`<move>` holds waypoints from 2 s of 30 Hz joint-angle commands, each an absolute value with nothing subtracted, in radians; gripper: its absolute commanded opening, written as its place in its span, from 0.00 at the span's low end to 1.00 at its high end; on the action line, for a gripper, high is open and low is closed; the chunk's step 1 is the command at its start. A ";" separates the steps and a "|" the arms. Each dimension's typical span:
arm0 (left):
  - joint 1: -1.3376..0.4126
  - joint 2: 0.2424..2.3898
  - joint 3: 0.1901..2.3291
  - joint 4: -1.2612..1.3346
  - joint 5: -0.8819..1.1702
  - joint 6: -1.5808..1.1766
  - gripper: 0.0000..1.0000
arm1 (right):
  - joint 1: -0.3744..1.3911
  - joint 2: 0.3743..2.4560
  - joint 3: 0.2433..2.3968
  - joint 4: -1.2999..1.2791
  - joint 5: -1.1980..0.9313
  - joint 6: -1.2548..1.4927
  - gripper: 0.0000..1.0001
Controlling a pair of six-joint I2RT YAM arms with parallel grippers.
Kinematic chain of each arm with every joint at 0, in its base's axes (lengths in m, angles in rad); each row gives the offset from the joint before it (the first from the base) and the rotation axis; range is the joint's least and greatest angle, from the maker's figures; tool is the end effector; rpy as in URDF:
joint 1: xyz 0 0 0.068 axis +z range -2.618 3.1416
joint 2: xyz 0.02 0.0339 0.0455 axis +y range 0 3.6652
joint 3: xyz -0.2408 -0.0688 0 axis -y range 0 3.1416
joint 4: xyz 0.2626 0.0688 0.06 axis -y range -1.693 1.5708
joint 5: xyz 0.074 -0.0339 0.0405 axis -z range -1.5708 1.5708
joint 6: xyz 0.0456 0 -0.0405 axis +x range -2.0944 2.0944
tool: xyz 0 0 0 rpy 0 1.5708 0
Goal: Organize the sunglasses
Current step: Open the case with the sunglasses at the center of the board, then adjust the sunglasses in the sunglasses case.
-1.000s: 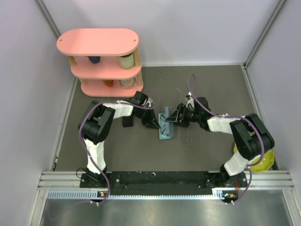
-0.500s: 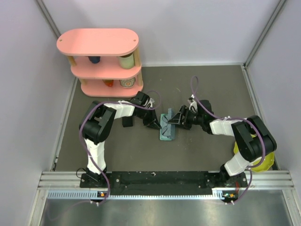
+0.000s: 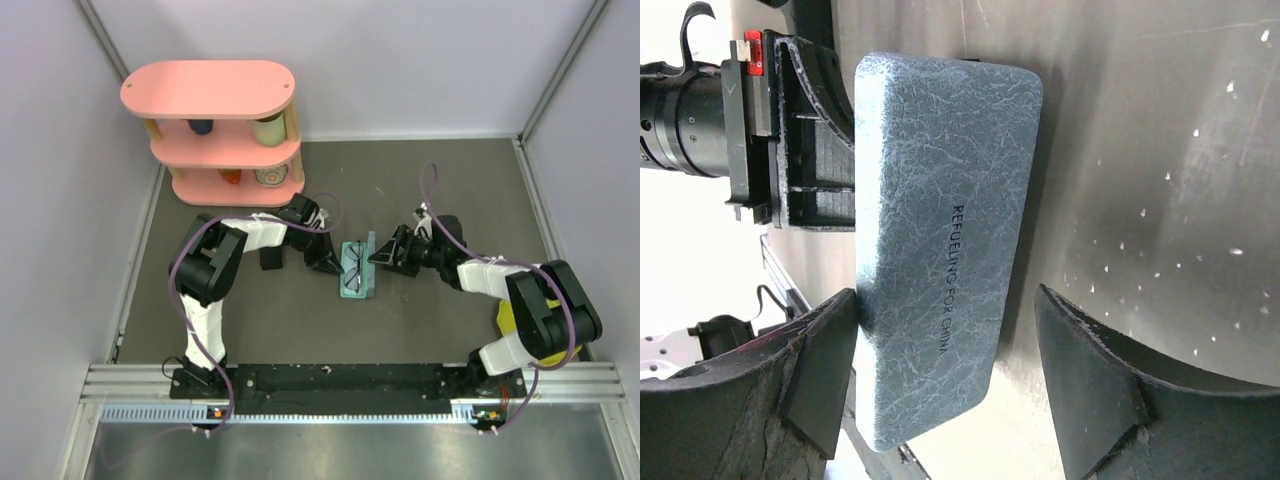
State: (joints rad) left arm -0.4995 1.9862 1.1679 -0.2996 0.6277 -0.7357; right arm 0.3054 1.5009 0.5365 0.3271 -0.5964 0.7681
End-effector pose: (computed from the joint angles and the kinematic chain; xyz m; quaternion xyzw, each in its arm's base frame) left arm 0.3286 -0.2098 0.0834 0.0404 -0.9286 0.3689 0.0001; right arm 0.2707 0.1122 0.1056 0.0670 0.8612 0.4454 0.2355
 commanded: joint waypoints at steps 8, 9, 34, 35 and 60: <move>-0.482 2.017 1.170 -0.382 0.515 -0.726 0.07 | 0.290 1.404 0.555 0.086 -0.397 0.635 0.60; -0.483 2.013 1.175 -0.380 0.520 -0.726 0.08 | 0.291 1.396 0.566 0.071 -0.396 0.631 0.60; -0.483 1.882 1.158 -0.285 0.601 -0.736 0.42 | 0.636 1.382 1.077 -0.399 -0.034 0.665 0.42; -0.480 1.872 1.149 -0.279 0.598 -0.738 0.42 | 0.672 1.405 1.081 -0.419 -0.005 0.684 0.37; -0.417 1.856 1.014 -0.127 0.700 -0.853 0.31 | 0.790 1.761 1.356 -0.658 0.354 0.769 0.35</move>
